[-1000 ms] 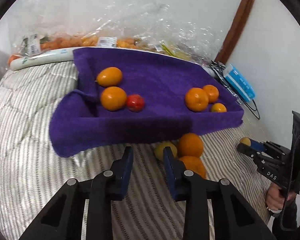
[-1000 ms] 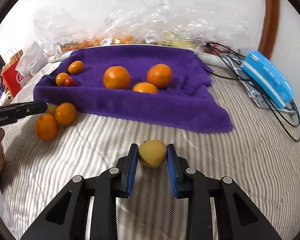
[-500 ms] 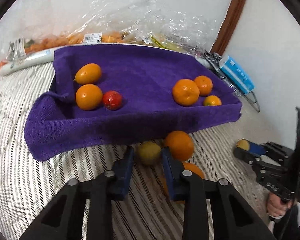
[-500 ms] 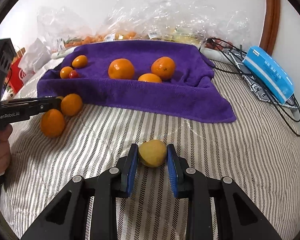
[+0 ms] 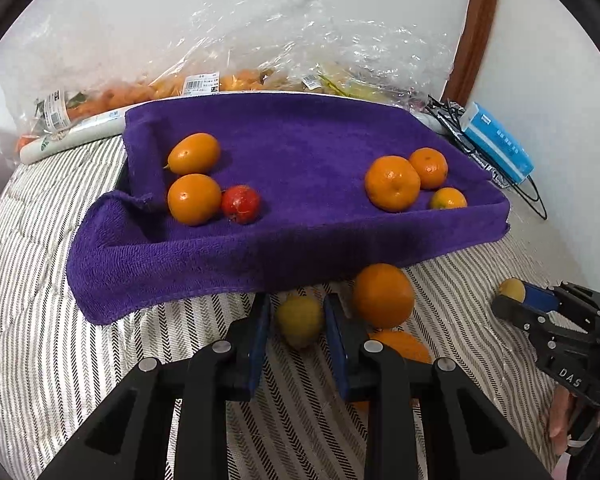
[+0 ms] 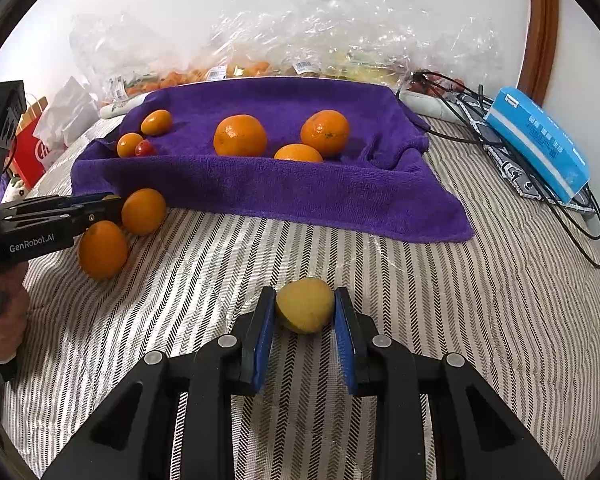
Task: Organize fruits
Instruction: 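Move the left tool to the pile and grasp another yellow-green fruit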
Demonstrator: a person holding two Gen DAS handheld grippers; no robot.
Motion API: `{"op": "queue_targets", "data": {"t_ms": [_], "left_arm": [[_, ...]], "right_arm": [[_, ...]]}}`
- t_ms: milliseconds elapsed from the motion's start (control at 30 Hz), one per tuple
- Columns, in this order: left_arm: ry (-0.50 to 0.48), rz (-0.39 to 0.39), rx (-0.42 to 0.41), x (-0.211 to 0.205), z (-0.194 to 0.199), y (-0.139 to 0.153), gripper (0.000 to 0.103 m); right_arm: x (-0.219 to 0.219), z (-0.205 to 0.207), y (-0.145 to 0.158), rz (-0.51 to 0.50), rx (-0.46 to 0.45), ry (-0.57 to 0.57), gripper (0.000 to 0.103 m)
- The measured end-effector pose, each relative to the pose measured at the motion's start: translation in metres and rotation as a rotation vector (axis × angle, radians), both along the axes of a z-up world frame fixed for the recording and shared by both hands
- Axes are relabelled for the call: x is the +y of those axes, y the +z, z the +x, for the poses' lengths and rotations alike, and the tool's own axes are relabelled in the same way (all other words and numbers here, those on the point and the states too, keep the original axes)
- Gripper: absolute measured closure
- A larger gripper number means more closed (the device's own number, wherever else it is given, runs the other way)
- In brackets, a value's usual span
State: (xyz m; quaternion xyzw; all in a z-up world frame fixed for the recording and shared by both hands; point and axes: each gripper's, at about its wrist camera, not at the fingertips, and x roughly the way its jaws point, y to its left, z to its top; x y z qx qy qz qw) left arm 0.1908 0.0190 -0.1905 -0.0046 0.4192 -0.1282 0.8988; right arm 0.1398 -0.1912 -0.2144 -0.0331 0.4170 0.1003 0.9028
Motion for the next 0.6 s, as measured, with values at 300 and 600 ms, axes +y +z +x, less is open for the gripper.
{"op": "queue_targets", "data": {"t_ms": [300, 600], "left_arm": [[0.004, 0.011, -0.003, -0.0015, -0.0004, 0.0007, 0.078], [0.011, -0.051, -0.027, 0.0048, -0.0032, 0.0045, 0.079]], "right_arm": [[0.0001, 0.0003, -0.0003, -0.001, -0.001, -0.007, 0.074], [-0.0036, -0.0004, 0.0004, 0.025, -0.007, -0.009, 0.074]]}}
